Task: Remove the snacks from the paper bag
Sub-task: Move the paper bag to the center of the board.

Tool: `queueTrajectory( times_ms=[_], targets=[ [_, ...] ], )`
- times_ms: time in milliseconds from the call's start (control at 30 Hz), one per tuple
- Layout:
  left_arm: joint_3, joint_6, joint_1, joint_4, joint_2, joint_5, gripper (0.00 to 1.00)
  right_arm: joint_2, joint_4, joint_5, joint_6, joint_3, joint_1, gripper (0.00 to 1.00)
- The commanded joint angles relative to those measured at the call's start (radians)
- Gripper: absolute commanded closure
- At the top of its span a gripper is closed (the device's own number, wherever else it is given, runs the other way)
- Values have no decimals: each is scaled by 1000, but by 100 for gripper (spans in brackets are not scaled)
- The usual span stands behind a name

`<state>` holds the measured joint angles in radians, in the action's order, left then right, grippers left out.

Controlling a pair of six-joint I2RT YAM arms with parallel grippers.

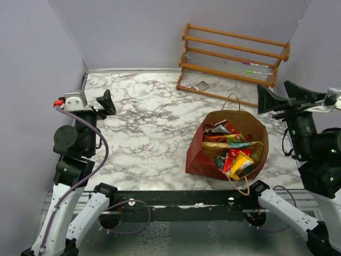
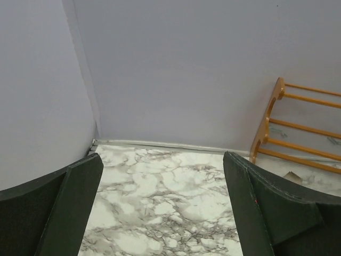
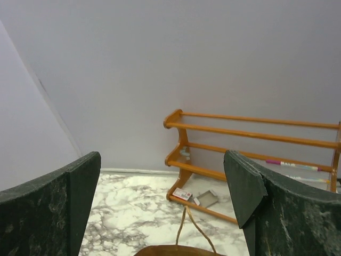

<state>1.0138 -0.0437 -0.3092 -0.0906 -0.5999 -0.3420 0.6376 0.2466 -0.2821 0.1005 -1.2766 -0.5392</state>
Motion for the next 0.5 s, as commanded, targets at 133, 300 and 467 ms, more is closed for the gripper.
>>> queueTrajectory(
  times_ms=[133,300,467],
  targets=[
    [-157,-133,23,125,-23,21,1,102,92,-128,48,44,16,1],
    [-222,-189,32,176,-45,54,1,137,97,-87,33,98,21,1],
    [-262,-237,38,221,-68,90,1,151,107,-8,12,153,26,1]
  ],
)
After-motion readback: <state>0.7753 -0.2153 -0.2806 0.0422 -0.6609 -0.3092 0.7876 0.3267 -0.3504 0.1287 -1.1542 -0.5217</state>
